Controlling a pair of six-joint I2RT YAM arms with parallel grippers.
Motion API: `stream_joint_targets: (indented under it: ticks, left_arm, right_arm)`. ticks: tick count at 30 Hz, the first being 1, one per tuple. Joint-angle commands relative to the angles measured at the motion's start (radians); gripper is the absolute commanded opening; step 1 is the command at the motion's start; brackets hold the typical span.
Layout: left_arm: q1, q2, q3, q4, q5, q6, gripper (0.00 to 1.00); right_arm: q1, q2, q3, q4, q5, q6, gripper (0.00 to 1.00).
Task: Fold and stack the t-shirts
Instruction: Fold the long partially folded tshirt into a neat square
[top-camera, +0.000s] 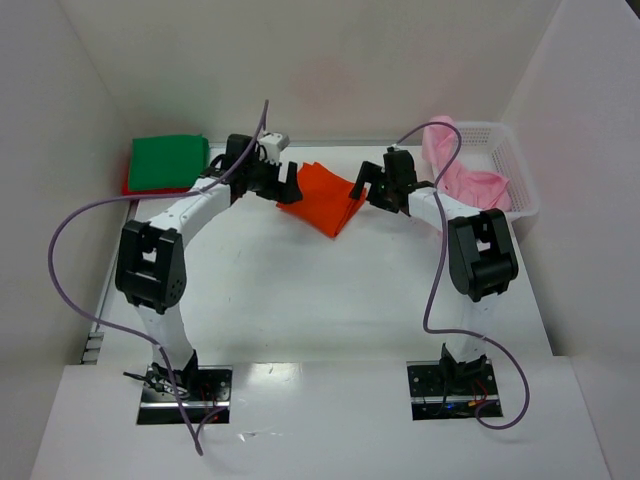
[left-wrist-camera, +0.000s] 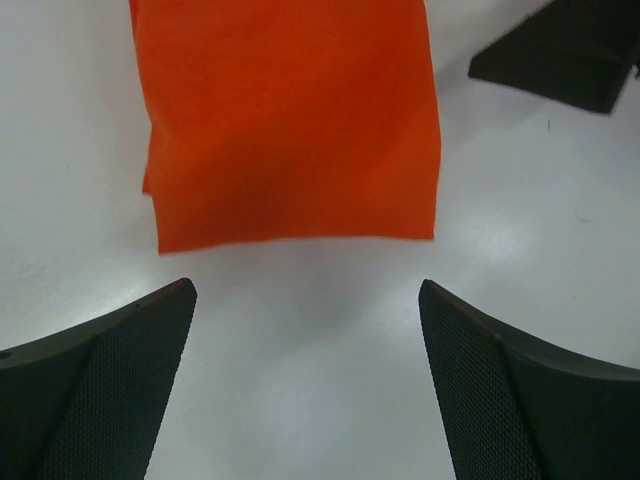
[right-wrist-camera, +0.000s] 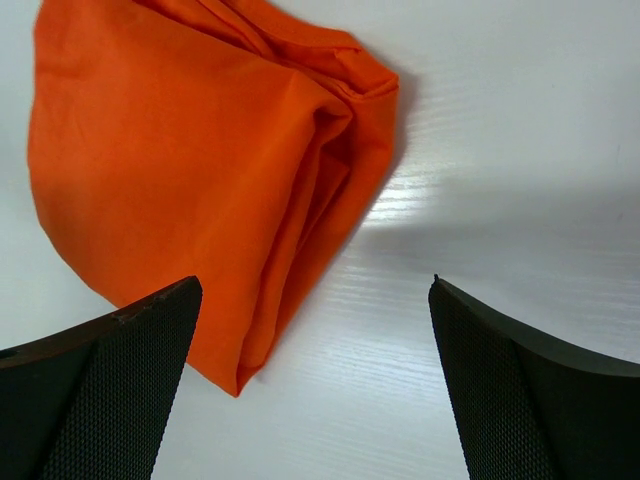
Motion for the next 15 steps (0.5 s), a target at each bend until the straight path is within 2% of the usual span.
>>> stream_joint_targets:
  ticks: [1,4,9,12,15]
  left_arm:
    - [0.012,0.084,0.03,0.293,0.026,-0.06,1.0]
    - [0.012,0.153,0.041,0.382,0.017,-0.1,1.0]
    - [0.012,0.153,-0.051,0.615,-0.048,-0.172,1.0]
    - [0.067,0.193,-0.051,0.658,-0.038,-0.264,1.0]
    - [0.076,0.168,-0.065,0.658,-0.054,-0.248,1.0]
  right_arm:
    - [-0.003,-0.047,0.002,0.085,-0.018,0.019,1.0]
    - [-0.003,-0.035,0.011,0.085,-0.04,0.03,1.0]
    - [-0.003,-0.022,0.011,0.095,-0.04,0.055,1.0]
    - [-0.003,-0.022,0.001,0.095,-0.04,0.055,1.0]
    - [-0.003,-0.022,0.001,0.086,-0.031,0.033,1.0]
